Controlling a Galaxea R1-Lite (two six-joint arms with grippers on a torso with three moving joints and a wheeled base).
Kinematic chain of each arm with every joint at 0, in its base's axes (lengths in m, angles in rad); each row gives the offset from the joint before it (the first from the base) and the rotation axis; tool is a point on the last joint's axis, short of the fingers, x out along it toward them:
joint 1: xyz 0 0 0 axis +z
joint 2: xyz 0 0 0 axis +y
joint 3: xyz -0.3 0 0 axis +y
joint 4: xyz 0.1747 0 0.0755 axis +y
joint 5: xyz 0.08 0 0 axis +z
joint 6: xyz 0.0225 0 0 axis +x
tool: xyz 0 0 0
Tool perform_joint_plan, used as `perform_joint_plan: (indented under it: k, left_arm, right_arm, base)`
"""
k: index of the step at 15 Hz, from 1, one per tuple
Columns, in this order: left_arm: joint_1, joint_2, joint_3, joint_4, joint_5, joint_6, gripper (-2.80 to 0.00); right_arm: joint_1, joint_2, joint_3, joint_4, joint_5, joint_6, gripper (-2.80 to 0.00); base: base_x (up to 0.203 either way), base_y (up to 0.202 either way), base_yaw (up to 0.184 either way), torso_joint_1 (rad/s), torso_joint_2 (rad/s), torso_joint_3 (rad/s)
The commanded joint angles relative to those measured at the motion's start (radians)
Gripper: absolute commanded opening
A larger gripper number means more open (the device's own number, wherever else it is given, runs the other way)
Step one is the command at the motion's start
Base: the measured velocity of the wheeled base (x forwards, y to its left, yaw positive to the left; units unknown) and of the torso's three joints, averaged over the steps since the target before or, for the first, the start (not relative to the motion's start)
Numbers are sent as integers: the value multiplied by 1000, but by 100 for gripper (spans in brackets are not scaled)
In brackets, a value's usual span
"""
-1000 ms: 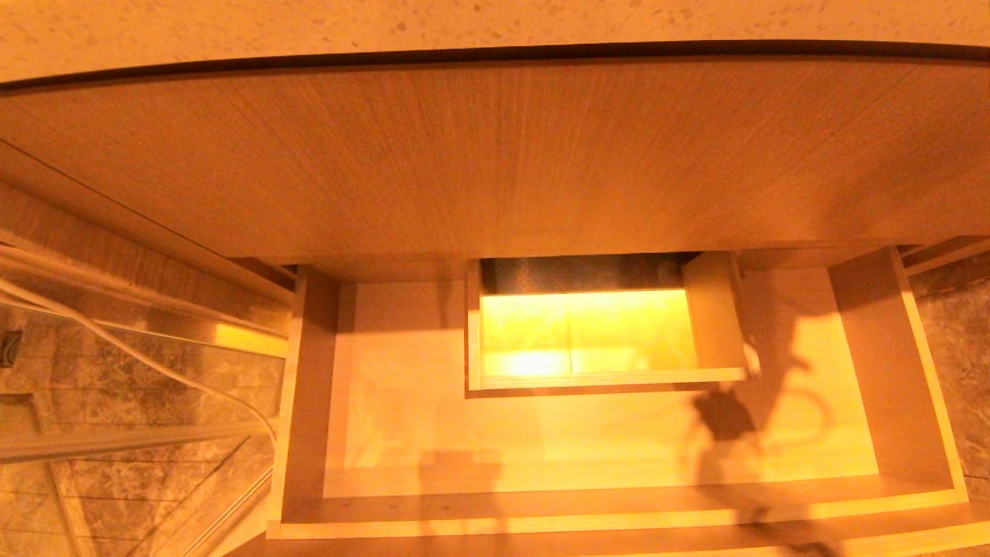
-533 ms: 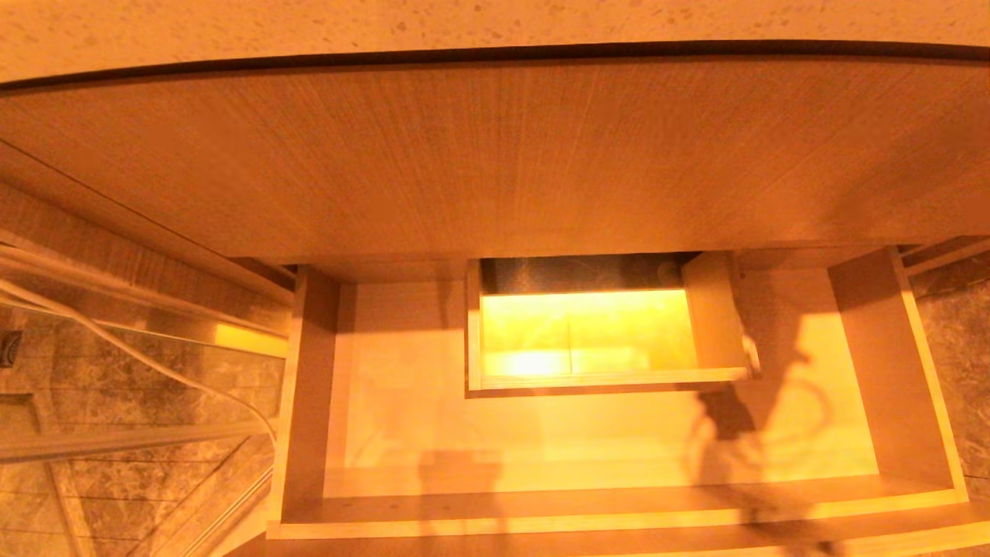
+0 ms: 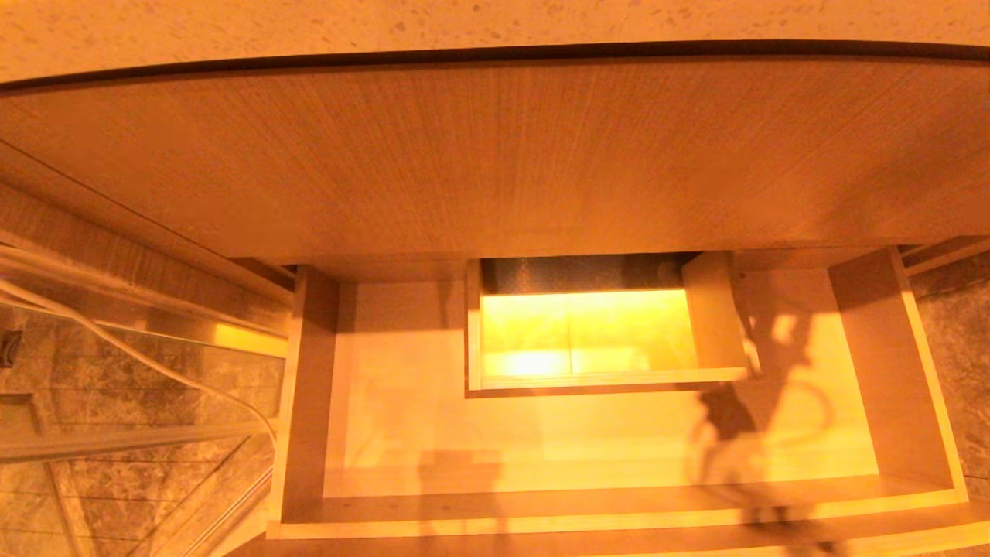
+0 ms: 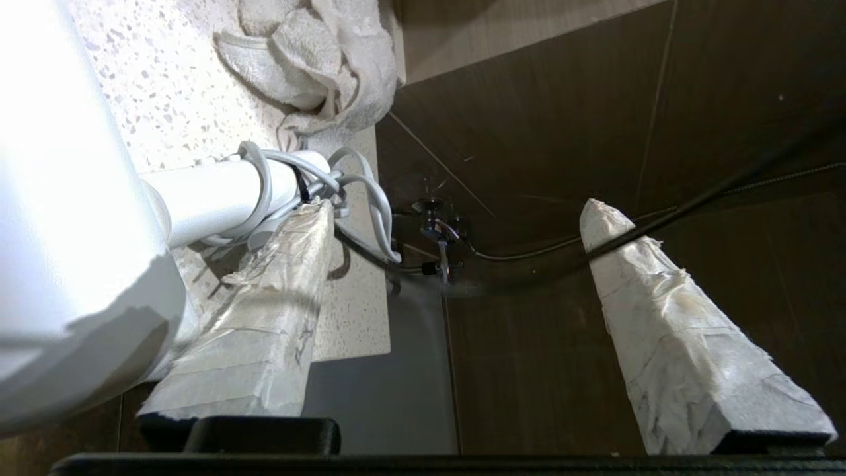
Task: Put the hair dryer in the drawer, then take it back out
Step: Close the drawer
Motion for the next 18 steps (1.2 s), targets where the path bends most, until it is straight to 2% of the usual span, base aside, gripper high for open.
perform_joint_plan:
  k: [1, 2, 3, 6, 11, 12, 13, 15, 18]
  left_arm:
    - [0, 0, 0, 0, 0, 0, 0]
    - [0, 0, 0, 0, 0, 0, 0]
    - [0, 0, 0, 0, 0, 0, 0]
    - [0, 0, 0, 0, 0, 0, 0]
    - [0, 0, 0, 0, 0, 0, 0]
    - [0, 0, 0, 0, 0, 0, 0]
    - [0, 0, 0, 0, 0, 0, 0]
    - [0, 0, 0, 0, 0, 0, 0]
    - [0, 0, 0, 0, 0, 0, 0]
  right_arm:
    - [0, -28, 17, 3, -1, -15, 0]
    - [0, -47, 37, 6, 1, -27, -114]
    - [1, -78, 66, 23, 2, -39, -280]
    - [0, -188, 161, 187, -7, -58, -280]
    - [0, -223, 272, 445, -114, -55, -280]
    - [0, -201, 283, 523, -168, -47, -280]
    - [0, -165, 287, 596, -262, -28, -280]
    - [1, -98, 295, 782, -376, 13, -280]
    - [3, 15, 302, 1080, -421, 160, -280]
  base:
    - [0, 0, 0, 0, 0, 0]
    - [0, 0, 0, 0, 0, 0]
    - [0, 0, 0, 0, 0, 0]
    - [0, 0, 0, 0, 0, 0]
    - [0, 0, 0, 0, 0, 0]
    - [0, 0, 0, 0, 0, 0]
    - [0, 0, 0, 0, 0, 0]
    - [0, 0, 0, 0, 0, 0]
    - [0, 0, 0, 0, 0, 0]
